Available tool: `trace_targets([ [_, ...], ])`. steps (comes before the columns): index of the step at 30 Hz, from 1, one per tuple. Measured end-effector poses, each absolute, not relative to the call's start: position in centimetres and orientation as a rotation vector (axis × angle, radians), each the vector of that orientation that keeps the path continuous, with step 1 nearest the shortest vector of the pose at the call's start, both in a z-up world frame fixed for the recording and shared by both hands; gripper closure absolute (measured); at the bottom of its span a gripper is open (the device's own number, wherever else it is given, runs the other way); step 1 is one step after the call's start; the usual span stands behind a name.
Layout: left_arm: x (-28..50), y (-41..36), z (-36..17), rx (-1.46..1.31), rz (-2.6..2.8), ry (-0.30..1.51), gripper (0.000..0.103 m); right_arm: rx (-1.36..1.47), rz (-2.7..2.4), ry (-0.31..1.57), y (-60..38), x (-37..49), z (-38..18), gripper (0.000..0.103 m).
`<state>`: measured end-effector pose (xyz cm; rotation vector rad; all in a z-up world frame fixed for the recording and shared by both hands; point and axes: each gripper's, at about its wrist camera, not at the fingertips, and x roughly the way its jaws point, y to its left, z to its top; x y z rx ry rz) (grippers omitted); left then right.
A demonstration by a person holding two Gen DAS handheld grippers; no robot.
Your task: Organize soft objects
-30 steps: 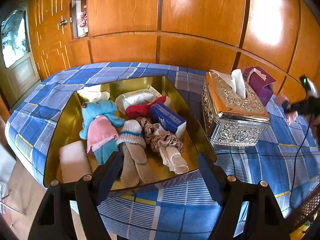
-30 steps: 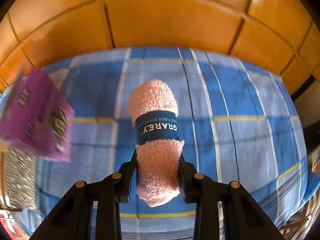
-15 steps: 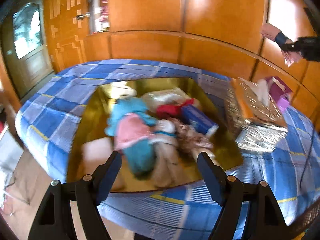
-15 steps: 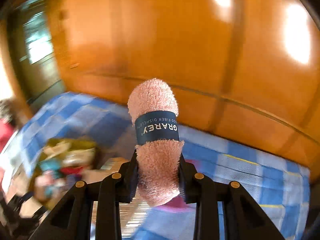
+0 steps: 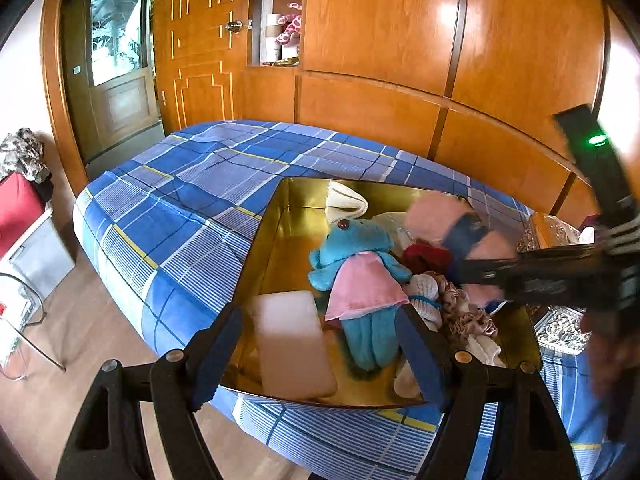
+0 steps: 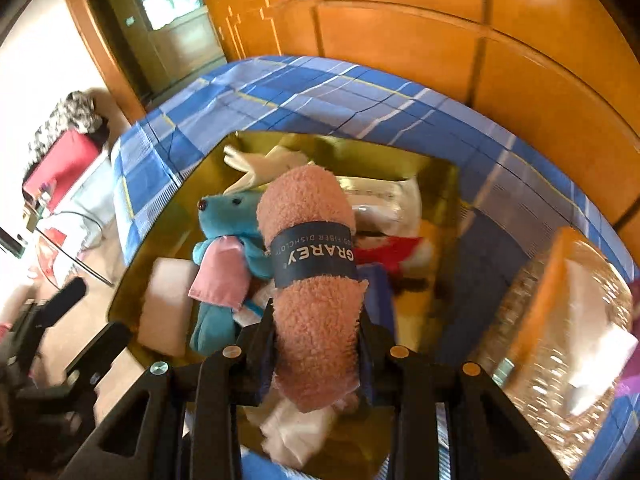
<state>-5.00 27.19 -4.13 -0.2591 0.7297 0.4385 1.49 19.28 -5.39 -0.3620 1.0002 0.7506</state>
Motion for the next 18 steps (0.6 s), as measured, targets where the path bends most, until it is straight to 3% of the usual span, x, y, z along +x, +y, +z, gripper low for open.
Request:
trace_targets([
  [9, -4.9, 27.7, -4.6, -0.285, 0.439, 0.741, 0.024, -0.435, 0.705, 0.994, 22.0, 2.3, -8.8, 0.067],
  [18, -5.1, 27.2, -4.2, -0.279, 0.443, 0.729, 0.021, -0.382, 0.703, 0.955, 20.4, 1.2, -7.5, 0.059],
])
